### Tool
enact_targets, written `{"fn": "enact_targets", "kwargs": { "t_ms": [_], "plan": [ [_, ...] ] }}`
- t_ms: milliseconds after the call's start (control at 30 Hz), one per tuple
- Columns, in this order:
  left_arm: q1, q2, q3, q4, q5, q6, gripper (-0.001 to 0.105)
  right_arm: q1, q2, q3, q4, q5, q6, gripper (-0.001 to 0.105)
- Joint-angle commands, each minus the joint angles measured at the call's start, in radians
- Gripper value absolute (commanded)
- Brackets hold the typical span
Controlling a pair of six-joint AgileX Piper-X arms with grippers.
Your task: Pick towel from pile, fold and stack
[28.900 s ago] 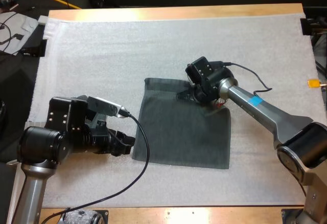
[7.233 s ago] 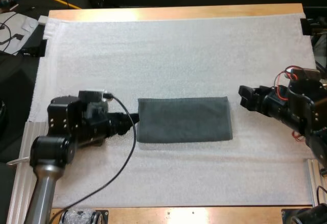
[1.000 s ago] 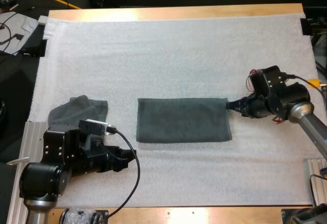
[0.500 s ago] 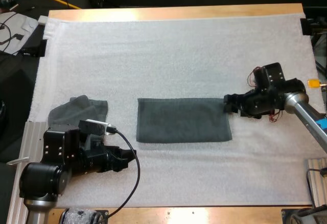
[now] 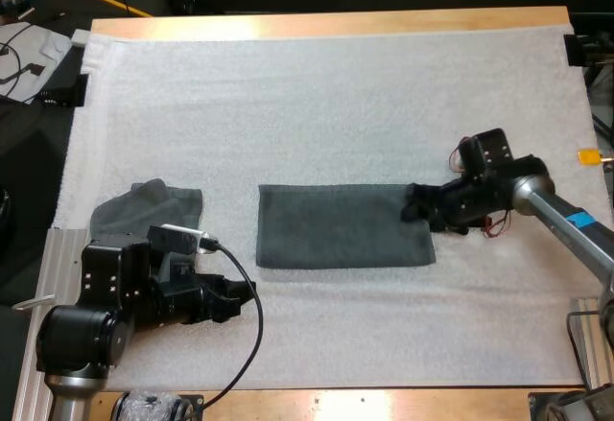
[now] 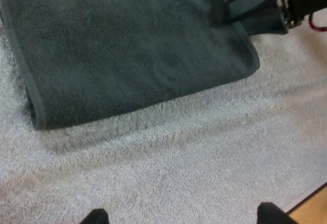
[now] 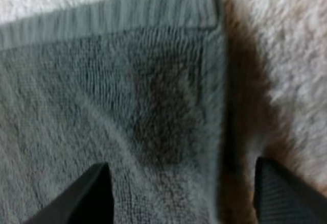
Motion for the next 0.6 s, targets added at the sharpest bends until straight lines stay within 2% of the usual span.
{"fn": "enact_targets", "kwargs": {
  "t_ms": [0,167,200,267,333,367,433,467,567],
  "plan": [
    [-0.001,0.000,-0.005,-0.001,0.002,0.001,0.057,0.036,0.016,0.011,-0.032,-0.037,0.021,0.057],
    [-0.003,-0.003,-0.007,0.001,0.004,0.002,0.057,0.087,0.032,0.016,-0.050,-0.011,0.047,0.057],
    [-0.004,-0.001,-0.008,0.001,0.005,0.004,0.057,0.092,0.031,0.016,-0.045,0.000,0.047,0.056],
    [-0.002,-0.002,-0.007,0.003,0.009,0.006,0.057,0.090,0.034,0.014,-0.039,0.027,0.051,0.045],
    [-0.001,-0.003,-0.007,-0.002,0.007,-0.002,0.057,0.087,0.023,0.009,-0.044,-0.003,0.050,0.047],
    [-0.005,-0.001,-0.008,-0.005,0.007,-0.003,0.057,0.088,0.017,0.009,-0.037,0.013,0.052,0.031],
    [-0.004,0.003,-0.008,-0.006,0.009,-0.002,0.057,0.091,0.006,0.008,-0.024,0.036,0.052,0.008],
    [-0.003,0.001,-0.007,-0.006,0.010,0.000,0.057,0.092,-0.005,0.007,-0.013,0.057,0.046,0.000],
    [-0.003,0.000,-0.006,-0.007,0.013,-0.001,0.057,0.094,-0.053,0.007,0.027,0.143,0.008,0.000]
  ]
}}
